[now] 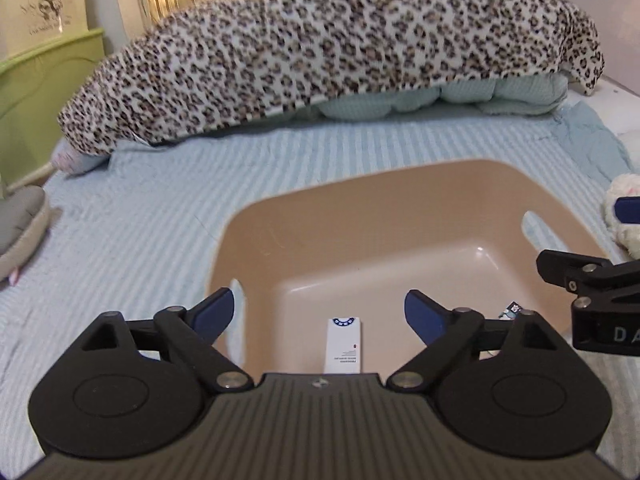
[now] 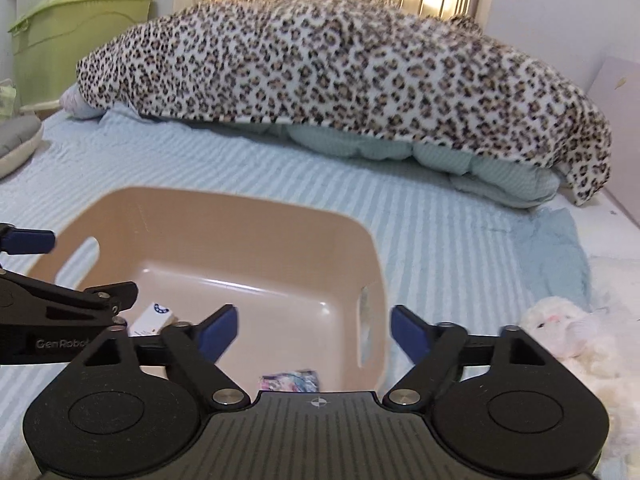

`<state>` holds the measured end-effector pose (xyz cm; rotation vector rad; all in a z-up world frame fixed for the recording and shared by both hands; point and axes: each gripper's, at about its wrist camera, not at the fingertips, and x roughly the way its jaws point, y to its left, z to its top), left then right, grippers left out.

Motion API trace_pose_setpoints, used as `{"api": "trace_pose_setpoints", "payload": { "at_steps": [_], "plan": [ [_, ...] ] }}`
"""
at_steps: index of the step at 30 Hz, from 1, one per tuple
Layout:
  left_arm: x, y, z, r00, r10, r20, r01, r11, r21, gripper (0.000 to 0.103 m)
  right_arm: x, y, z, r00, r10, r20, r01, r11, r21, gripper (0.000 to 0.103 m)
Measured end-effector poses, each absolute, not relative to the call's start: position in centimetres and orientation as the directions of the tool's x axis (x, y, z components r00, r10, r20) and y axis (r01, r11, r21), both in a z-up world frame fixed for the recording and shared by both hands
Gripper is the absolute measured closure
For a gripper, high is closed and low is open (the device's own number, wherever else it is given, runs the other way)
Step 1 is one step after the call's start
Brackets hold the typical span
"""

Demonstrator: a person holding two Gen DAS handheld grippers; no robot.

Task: Organize objects
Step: 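Lift both boxes over the basket and open both tools to drop them, then grasp the black cube box with left tool while right tool grasps orange item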

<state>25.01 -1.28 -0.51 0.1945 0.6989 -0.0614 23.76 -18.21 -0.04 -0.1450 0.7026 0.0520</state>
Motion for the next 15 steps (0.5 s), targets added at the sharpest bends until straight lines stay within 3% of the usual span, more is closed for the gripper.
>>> {"api": "trace_pose_setpoints", "payload": {
  "at_steps": [3,15],
  "plan": [
    [23.2,-0.6,0.6,0.766,-0.003,-0.642,0.116,0.984,0.133,0.007,21.9,-18.5,1.2,0.774,0.001,-0.634,-0.093,0.989,-0.112,0.000],
    [17.9,1.4,1.0,0.714,-0.013,-0.700,0.129,0.985,0.113,0.007,16.4,-18.1,-0.7,0.709,0.026,-0.705,-0.140,0.985,-0.104,0.000]
  ]
}}
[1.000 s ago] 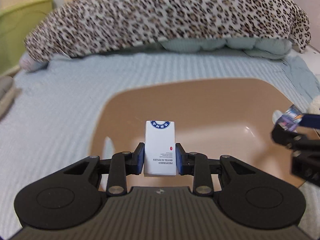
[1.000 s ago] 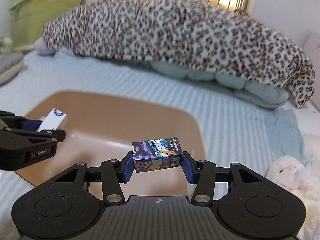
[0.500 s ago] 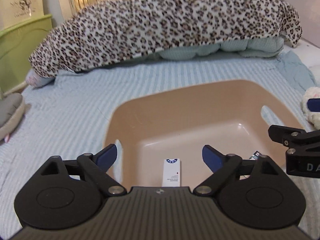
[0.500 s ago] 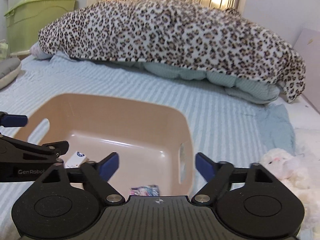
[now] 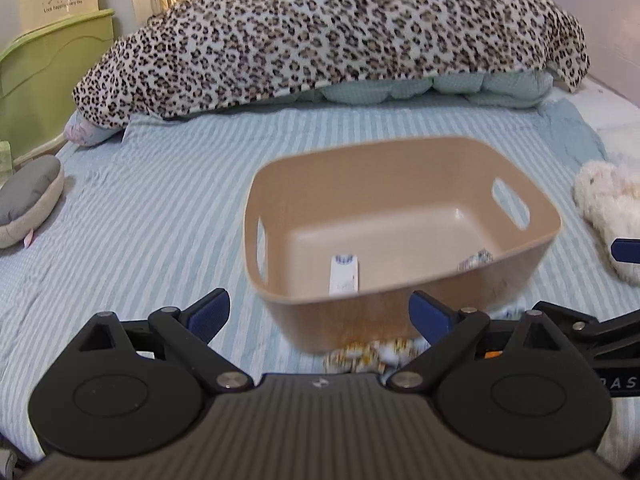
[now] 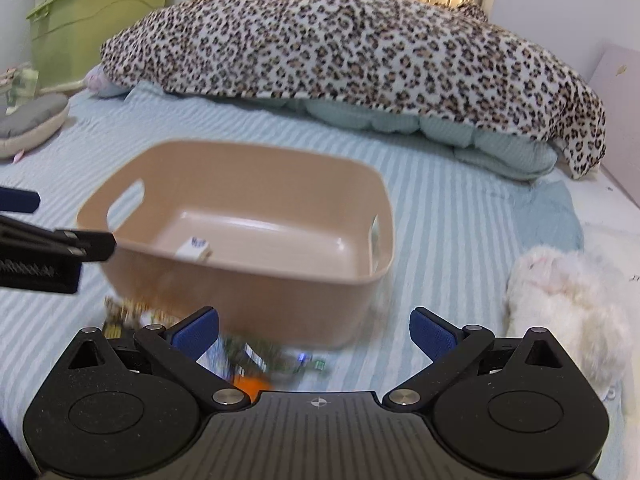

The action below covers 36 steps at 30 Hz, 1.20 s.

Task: Organize objects
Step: 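Grasp the black cube box with left tool while right tool grasps orange item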

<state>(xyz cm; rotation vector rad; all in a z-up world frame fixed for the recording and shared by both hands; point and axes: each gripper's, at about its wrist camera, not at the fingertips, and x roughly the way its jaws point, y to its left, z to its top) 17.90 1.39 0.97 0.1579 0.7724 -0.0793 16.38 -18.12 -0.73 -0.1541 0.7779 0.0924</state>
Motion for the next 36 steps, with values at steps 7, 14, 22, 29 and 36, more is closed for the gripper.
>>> {"api": "trace_pose_setpoints", "payload": {
  "at_steps": [7,14,22,29,36],
  "plan": [
    [17.6,2.7,-2.4,0.613,0.008,-0.790,0.146,0.982,0.124,0.007,15.4,-18.0,-4.0,0.651,0.046,-0.758,-0.152,0.986,-0.071,0.000],
    [18.0,3.8,-6.7,0.509,0.029,-0.860,0.145,0.982,0.119,0.007,15.4,-17.3,-6.6,0.597,0.056,-0.800,-0.179,0.982,-0.065,0.000],
    [18.6,3.2,-8.7,0.490,-0.019,-0.871,0.173,0.982,0.076,0.007,16.3,-16.8,-9.5,0.530,0.083,-0.844,-0.201,0.979,-0.030,0.000],
    [19.6,2.5,-9.1,0.516,-0.042,-0.856,0.161,0.986,0.049,0.007,17.0,-16.2,-11.1,0.493,0.082,-0.866,-0.216,0.976,-0.030,0.000],
    [21.1,2.4,-10.2,0.488,-0.019,-0.873,0.095,0.995,0.031,0.009,17.4,-15.9,-11.6,0.505,0.083,-0.859,-0.215,0.976,-0.032,0.007]
  ]
}}
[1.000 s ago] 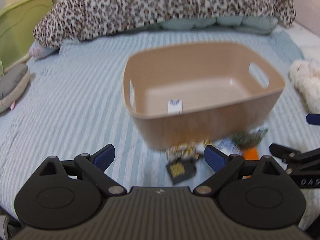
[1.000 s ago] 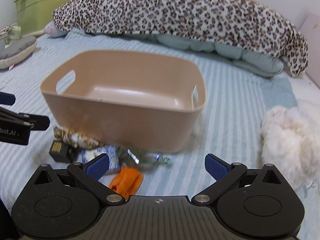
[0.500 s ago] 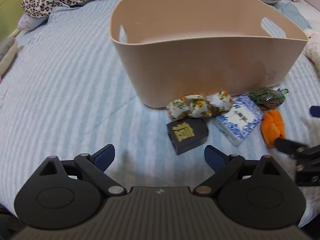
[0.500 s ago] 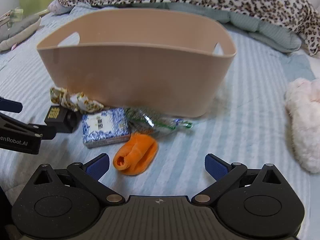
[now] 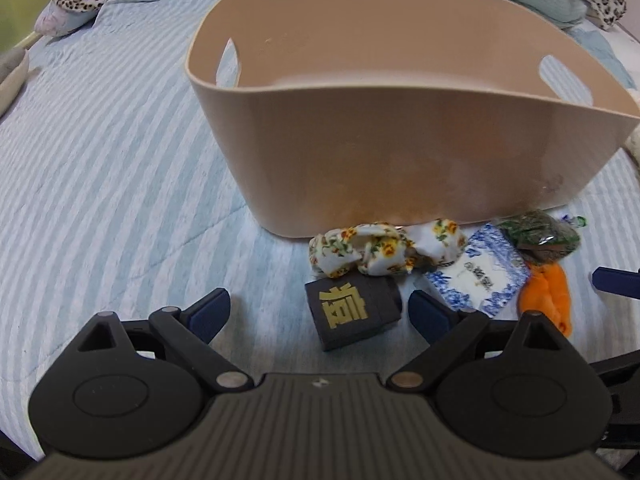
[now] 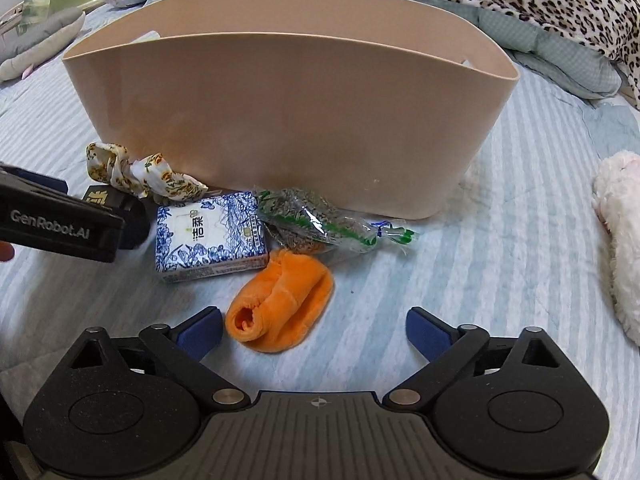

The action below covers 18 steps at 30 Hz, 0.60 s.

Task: Organize objects
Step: 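Grasp the black cube box with left tool while right tool grasps orange item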

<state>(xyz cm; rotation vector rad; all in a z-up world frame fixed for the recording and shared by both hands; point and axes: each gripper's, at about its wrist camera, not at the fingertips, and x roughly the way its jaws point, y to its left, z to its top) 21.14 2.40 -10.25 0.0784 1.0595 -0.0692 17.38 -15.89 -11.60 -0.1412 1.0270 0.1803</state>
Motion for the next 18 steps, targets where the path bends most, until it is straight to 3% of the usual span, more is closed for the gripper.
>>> {"api": "trace_pose_setpoints", "payload": {
  "at_steps": [4,7,9,11,14,18],
  "plan": [
    [21.2,2.9,-10.6,0.470,-0.061,-0.880,0.107,0.994,-0.012,0.035,17.6,-16.0,-11.8,0.500,0.118,-0.858,-0.204,0.979,0.016,0.020],
    [21.2,3.4,-10.3,0.470,-0.070,-0.880,0.091,0.995,-0.030,0.053,17.4,-15.8,-11.3,0.523,0.128,-0.842,-0.211,0.977,0.017,0.048],
    [21.2,3.5,-10.1,0.462,-0.074,-0.884,0.093,0.995,-0.035,0.055,17.3,-15.8,-11.2,0.528,0.137,-0.838,-0.214,0.976,0.025,0.068],
    [21.1,3.6,-9.8,0.457,-0.078,-0.886,0.092,0.995,-0.040,0.057,17.1,-15.9,-11.0,0.525,0.146,-0.839,-0.216,0.976,0.035,0.081],
    [20.7,3.7,-9.3,0.444,-0.078,-0.893,0.098,0.994,-0.038,0.057,16.8,-16.0,-10.7,0.523,0.145,-0.840,-0.214,0.976,0.035,0.088],
    [19.9,3.3,-8.7,0.451,-0.074,-0.889,0.135,0.991,-0.014,0.057,16.2,-16.2,-10.2,0.508,0.147,-0.849,-0.207,0.977,0.045,0.089]
  ]
}}
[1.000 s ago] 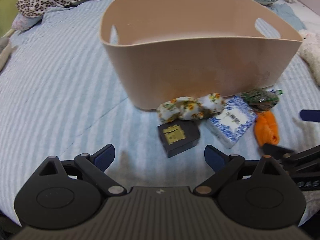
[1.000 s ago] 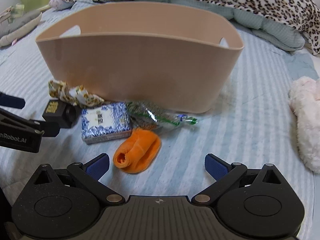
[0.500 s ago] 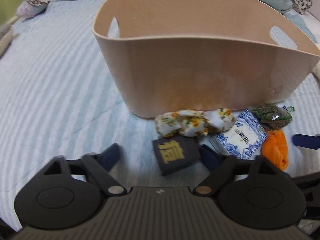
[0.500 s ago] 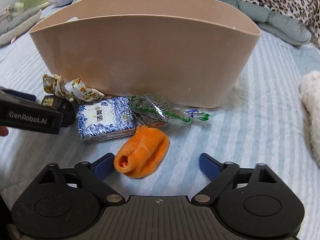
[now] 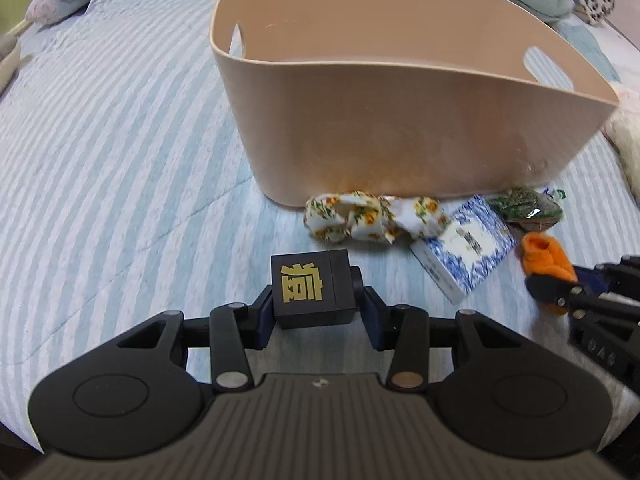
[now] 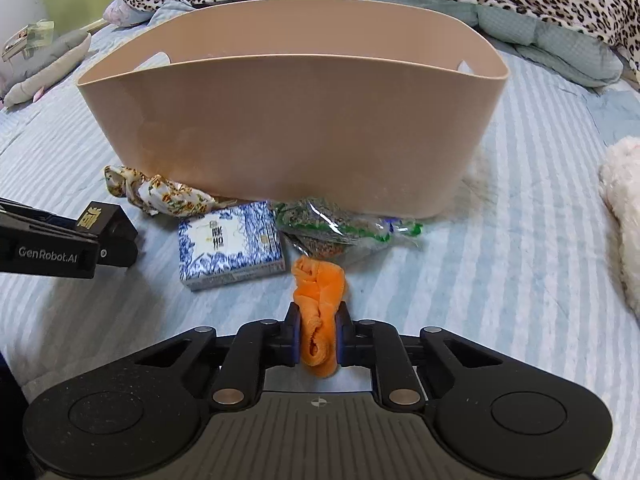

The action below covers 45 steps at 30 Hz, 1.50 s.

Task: Organize objects
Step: 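Grasp the black cube box with left tool while right tool grasps orange item, then carry both items over the basket and open both tools to release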

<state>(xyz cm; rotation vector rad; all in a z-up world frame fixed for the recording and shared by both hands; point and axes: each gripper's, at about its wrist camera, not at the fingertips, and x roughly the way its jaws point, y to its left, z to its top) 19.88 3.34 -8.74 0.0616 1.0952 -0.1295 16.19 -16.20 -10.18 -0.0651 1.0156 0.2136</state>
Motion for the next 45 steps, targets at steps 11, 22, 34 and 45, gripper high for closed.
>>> {"api": "trace_pose_setpoints", "payload": {
  "at_steps": [11,22,34,45],
  "plan": [
    [17.0,4.1,-4.6,0.540,-0.105,-0.835,0.165,0.986,-0.018,0.057,14.3,-19.1,-6.7,0.559,0.145,-0.816,-0.149,0.986,0.074,0.089],
    [16.2,3.1,0.0,0.661,-0.151,-0.736,0.203,0.979,-0.018,0.057,12.7,-18.7,-0.8,0.708,0.142,-0.692,-0.157,0.987,0.041,0.089],
    [20.6,1.7,4.0,0.795,-0.106,-0.597,0.127,0.992,-0.006,0.057,16.5,-17.6,4.2,0.817,0.136,-0.560,-0.125,0.990,0.058,0.089],
    [26.9,-0.5,0.0,0.779,-0.041,-0.625,0.108,0.992,0.070,0.057,22.9,-17.8,2.7,0.818,0.086,-0.569,-0.072,0.996,0.048,0.089]
  ]
}}
